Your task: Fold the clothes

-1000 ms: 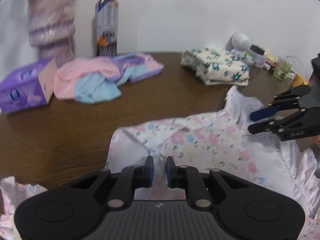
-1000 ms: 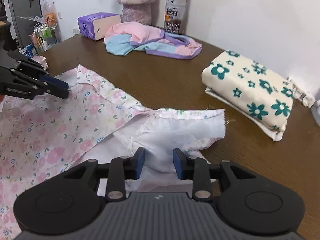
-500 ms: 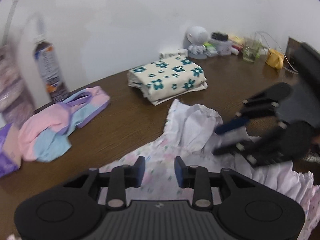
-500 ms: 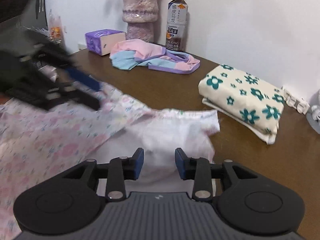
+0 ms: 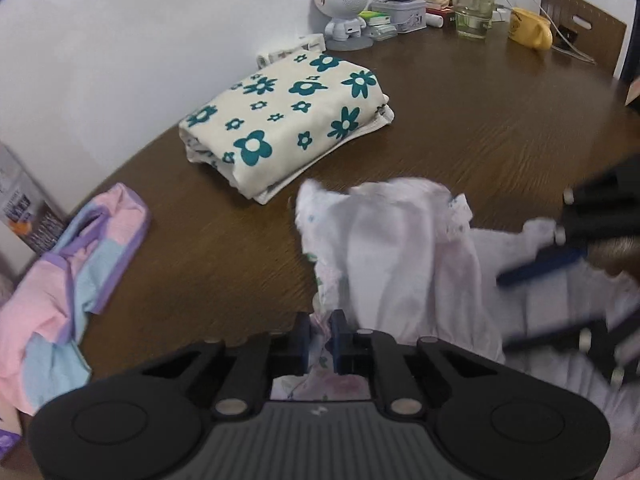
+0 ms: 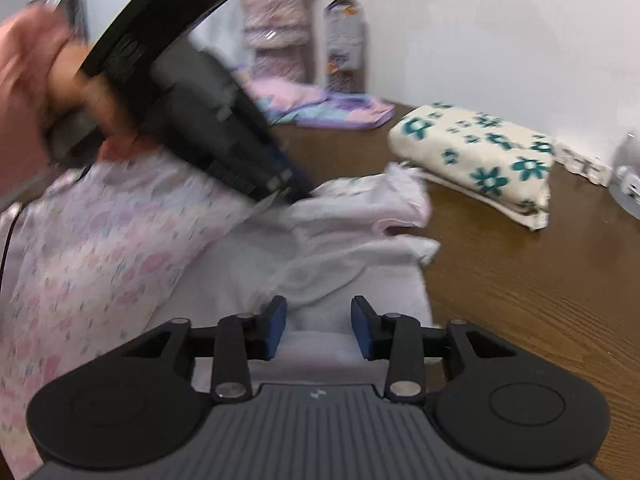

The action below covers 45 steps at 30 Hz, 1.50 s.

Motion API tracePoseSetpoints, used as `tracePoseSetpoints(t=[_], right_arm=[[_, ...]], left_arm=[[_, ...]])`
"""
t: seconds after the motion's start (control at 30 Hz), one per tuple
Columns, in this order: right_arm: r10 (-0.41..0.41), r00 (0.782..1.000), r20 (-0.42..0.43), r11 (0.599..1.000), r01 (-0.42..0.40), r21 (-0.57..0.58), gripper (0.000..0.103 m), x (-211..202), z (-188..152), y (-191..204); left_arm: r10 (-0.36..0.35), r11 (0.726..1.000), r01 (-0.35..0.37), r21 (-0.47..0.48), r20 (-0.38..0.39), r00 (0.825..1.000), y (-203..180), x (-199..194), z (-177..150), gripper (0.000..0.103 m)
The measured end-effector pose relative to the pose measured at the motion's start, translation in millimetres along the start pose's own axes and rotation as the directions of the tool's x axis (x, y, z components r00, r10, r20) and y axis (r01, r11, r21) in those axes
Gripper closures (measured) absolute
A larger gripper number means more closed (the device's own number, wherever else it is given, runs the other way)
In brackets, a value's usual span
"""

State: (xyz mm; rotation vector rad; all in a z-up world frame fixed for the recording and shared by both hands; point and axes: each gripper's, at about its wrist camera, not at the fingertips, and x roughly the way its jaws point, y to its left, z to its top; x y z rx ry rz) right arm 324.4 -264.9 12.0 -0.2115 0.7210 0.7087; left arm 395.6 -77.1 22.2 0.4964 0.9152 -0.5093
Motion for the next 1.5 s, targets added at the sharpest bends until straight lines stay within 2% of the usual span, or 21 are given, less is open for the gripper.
tracePoseSetpoints(t=[0.13,0.2,0.3,0.4,0.5,0.6,0.7,0.8,0.87,1.03,1.07,1.1,1.17,1.2,1.27,1.33,1.37,1.43,1.5], right_arm=[[-0.035,0.999,-0.015,0.999,0.036,0.04,0.067,13.6,13.6,-14.0],[-0.061,0.998,-0.024,0.997,0.062,0.04,0.067,20.8,15.2,-15.2],[-0.079,0.997,-0.028,0.996,0.08,0.037,0.067,18.0,13.5,-11.7],[-0.08,0.996,-0.034,0.997,0.08,0.02,0.067,12.4,17.7,-11.8],[-0.097,0.995,0.008,0.995,0.098,-0.033,0.066,-2.3,30.6,-10.7],[-0.144,0.987,0.073,0.972,0.155,-0.177,0.058,-16.9,53.6,-1.0],[-0.187,0.975,0.121,0.906,0.219,-0.362,0.052,-19.0,71.5,13.0],[-0.185,0.975,0.124,0.808,0.223,-0.545,0.052,-11.2,81.2,24.8],[-0.215,0.968,0.132,0.696,0.247,-0.674,0.052,1.1,79.8,34.2],[-0.202,0.975,0.097,0.462,0.182,-0.868,0.052,26.4,62.3,57.9],[-0.216,0.972,0.091,0.432,0.179,-0.884,0.053,31.1,59.2,60.4],[-0.232,0.969,0.086,0.404,0.176,-0.898,0.056,35.8,56.1,62.7],[-0.264,0.961,0.077,0.347,0.169,-0.923,0.093,45.2,50.0,67.2],[-0.29,0.955,0.062,0.341,0.164,-0.925,0.103,47.0,48.9,67.8],[-0.307,0.948,0.081,0.357,0.193,-0.914,0.103,41.1,44.5,70.2],[-0.318,0.937,0.145,0.37,0.263,-0.891,0.103,30.4,38.2,74.9],[-0.329,0.923,0.201,0.359,0.319,-0.877,0.103,25.2,34.1,79.1],[-0.343,0.892,0.295,0.328,0.408,-0.852,0.103,18.8,27.0,88.1],[-0.347,0.874,0.341,0.301,0.448,-0.842,0.103,17.2,21.2,95.4]], left_arm=[[0.115,0.993,-0.117,0.02,0.075,0.991,-16.0,-6.4,-11.4,0.096],[0.254,0.962,-0.265,0.071,0.14,0.957,-27.9,-11.5,-16.9,0.096],[0.323,0.925,-0.354,0.134,0.209,0.923,-42.2,-15.1,-25.5,0.097],[0.383,0.876,-0.443,0.19,0.282,0.88,-56.5,-18.7,-34.1,0.097],[0.433,0.815,-0.529,0.237,0.357,0.828,-70.7,-22.3,-42.6,0.097],[0.472,0.743,-0.61,0.274,0.433,0.768,-85.0,-25.9,-51.2,0.097],[0.455,0.712,-0.623,0.324,0.464,0.76,-95.2,-24.7,-59.6,0.097],[0.428,0.686,-0.623,0.376,0.485,0.763,-103.0,-27.2,-67.4,0.097],[0.415,0.665,-0.625,0.408,0.494,0.764,-107.1,-29.6,-73.3,0.097],[0.381,0.638,-0.616,0.463,0.506,0.774,-112.4,-33.7,-81.8,0.097],[0.373,0.634,-0.613,0.472,0.507,0.777,-113.3,-33.9,-82.5,0.097],[0.37,0.635,-0.609,0.476,0.504,0.78,-113.5,-34.2,-82.4,0.097],[0.367,0.643,-0.601,0.475,0.498,0.786,-112.6,-35.4,-81.7,0.097],[0.366,0.655,-0.594,0.466,0.493,0.79,-110.9,-36.7,-80.8,0.097],[0.345,0.704,-0.564,0.431,0.486,0.803,-104.9,-43.0,-78.0,0.094],[0.315,0.763,-0.51,0.398,0.46,0.83,-97.4,-49.5,-71.8,0.087],[0.304,0.779,-0.495,0.384,0.459,0.835,-94.8,-51.9,-68.7,0.084],[0.3,0.793,-0.486,0.369,0.457,0.837,-91.3,-52.8,-60.8,0.067],[0.306,0.792,-0.485,0.37,0.447,0.841,-88.6,-47.6,-51.6,0.063]])
